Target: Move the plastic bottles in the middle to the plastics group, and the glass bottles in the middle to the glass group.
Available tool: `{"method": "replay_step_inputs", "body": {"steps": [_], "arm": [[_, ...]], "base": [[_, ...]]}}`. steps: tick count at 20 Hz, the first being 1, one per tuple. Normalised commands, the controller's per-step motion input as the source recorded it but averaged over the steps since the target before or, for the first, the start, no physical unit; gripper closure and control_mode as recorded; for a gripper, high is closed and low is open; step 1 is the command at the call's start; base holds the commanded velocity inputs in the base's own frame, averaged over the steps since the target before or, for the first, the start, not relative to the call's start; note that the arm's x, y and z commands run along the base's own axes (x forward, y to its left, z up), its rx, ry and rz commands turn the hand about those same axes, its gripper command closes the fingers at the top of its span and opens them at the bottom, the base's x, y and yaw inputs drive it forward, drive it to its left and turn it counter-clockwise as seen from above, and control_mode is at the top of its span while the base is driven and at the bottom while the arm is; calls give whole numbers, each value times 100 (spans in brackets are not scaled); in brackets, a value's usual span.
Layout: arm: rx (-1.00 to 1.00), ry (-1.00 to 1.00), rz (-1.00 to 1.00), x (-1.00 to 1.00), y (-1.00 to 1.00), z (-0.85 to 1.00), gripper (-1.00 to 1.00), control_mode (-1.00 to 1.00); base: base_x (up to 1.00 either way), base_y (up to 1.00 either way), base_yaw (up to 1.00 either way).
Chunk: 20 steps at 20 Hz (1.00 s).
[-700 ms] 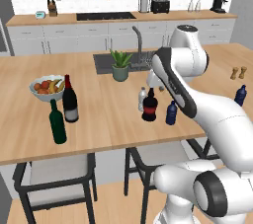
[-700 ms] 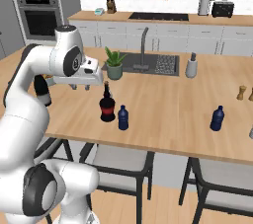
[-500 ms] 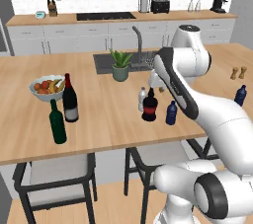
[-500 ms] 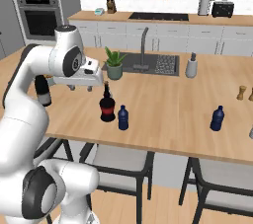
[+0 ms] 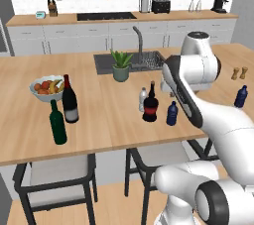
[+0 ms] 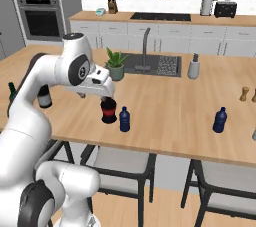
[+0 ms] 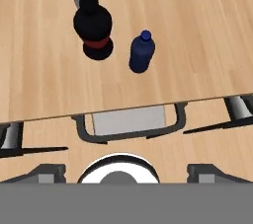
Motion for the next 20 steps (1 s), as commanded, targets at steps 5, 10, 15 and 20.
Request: {"method": "replay_step_inputs", "body": {"steps": [5, 10, 15, 20], "arm": [[0, 0, 0, 24, -59, -23, -100, -100], [0, 2, 9, 60, -35, -21, -100, -100], [0, 7, 14, 71, -2, -20, -100, -100], [0, 1, 15, 46, 0, -41, -100, -100]], "base": [[0, 0, 0], [0, 0, 0], [0, 0, 0], [0, 0, 0]]}}
